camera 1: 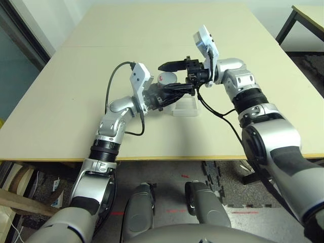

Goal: Pour the medicine from the bottle into the box.

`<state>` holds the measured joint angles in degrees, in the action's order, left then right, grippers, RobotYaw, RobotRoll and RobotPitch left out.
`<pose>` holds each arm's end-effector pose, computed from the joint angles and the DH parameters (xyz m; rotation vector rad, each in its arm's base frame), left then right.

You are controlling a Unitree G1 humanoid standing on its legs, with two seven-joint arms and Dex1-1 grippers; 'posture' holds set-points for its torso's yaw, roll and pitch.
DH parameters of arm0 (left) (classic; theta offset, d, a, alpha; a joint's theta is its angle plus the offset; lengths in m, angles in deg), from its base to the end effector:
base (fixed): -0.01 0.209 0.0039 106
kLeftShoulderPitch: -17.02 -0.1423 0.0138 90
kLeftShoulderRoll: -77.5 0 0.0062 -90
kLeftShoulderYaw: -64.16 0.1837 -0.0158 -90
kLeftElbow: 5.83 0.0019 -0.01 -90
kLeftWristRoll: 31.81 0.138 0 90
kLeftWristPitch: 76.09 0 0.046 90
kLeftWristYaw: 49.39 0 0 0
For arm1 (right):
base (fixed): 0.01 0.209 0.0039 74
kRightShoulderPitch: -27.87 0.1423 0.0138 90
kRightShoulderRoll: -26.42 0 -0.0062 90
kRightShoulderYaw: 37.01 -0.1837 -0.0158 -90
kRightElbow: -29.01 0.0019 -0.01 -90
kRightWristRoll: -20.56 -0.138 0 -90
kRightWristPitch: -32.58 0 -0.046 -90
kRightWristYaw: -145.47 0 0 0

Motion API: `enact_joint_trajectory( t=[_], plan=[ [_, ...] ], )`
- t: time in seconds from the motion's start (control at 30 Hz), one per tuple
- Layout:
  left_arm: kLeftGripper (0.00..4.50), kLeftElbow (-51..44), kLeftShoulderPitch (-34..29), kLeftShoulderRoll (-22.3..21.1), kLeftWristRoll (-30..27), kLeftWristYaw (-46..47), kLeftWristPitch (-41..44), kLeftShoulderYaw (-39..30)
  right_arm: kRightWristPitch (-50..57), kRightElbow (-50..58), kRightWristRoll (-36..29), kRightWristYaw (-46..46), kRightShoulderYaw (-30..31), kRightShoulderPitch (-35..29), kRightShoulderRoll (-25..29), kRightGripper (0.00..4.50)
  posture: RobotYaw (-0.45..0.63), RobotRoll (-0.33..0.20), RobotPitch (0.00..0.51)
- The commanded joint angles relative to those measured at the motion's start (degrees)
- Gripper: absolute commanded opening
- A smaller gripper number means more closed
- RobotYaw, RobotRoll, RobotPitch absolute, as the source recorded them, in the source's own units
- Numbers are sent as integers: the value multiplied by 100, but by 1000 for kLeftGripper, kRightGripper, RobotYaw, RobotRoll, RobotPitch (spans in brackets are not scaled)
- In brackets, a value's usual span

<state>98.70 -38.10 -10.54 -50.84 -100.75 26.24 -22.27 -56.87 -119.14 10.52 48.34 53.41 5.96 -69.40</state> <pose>0.3075 0.1516 0.1408 0.0111 -0.1152 -1.0752 0.3751 -0.1202 0.2048 -0.1558 -0.0677 1.5739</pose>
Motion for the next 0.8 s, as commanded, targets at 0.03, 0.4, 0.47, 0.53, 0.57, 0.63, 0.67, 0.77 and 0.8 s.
enact_joint_trajectory(
  t=[0.03,0.4,0.47,0.53,0.57,0.63,0.67,0.77,0.8],
  plan=[
    [2650,-83,-81,-4,26,-35,27,90,-129,-222,72,-213,2,91,-3,4500,-148,0,105],
    [2650,-106,-115,-19,17,-40,49,111,-177,-607,63,-459,-156,121,410,4500,-161,0,105],
    [2650,-72,-95,-19,16,-48,40,122,-165,-631,54,-454,-177,114,508,4500,-168,0,105],
    [2650,-26,-65,-18,15,-65,28,133,-159,-655,60,-434,-198,92,678,4500,-176,0,104],
    [2650,-13,-57,-16,16,-69,24,138,-159,-661,60,-426,-200,85,728,4500,-176,0,104],
    [2650,6,-42,-4,20,-71,16,145,-144,-673,48,-395,-214,77,835,4500,-180,0,104],
    [2650,14,-36,4,23,-75,14,144,-139,-683,43,-383,-218,76,889,4500,-180,0,103],
    [2650,43,-25,18,36,-103,-2,135,-136,-723,39,-361,-222,70,1027,4500,-180,0,103],
    [2650,50,-25,23,42,-112,-10,131,-135,-732,45,-348,-226,66,1063,4500,-179,0,102]
  ],
)
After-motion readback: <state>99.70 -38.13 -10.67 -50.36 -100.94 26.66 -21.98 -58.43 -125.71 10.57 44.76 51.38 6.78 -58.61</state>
